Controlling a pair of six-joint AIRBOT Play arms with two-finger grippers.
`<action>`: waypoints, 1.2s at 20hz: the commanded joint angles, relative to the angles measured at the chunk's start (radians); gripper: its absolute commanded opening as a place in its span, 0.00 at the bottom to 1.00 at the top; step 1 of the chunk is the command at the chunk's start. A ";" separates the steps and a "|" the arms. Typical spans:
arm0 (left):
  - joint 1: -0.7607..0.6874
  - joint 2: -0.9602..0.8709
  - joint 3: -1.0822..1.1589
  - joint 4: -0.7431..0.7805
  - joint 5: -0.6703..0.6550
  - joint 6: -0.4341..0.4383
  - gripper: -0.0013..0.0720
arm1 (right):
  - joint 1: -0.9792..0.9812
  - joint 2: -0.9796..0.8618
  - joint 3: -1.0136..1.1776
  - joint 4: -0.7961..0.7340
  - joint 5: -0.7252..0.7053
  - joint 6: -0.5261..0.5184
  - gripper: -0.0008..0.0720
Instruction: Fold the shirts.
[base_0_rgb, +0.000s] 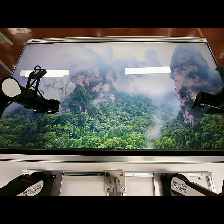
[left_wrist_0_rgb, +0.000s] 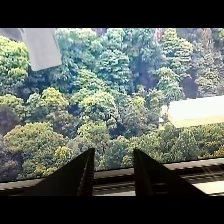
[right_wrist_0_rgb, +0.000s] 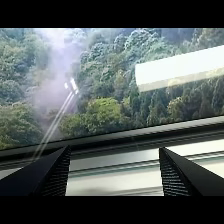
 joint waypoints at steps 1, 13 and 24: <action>0.001 0.000 -0.001 0.000 0.000 0.000 0.43 | 0.000 0.000 0.001 0.000 0.002 0.000 0.93; 0.000 0.000 -0.001 -0.040 0.045 -0.004 0.43 | 0.002 0.000 0.001 0.111 -0.134 0.077 0.93; 0.142 -0.199 0.111 0.030 0.320 -0.053 0.94 | 0.002 -0.001 0.001 0.158 -0.158 0.059 0.93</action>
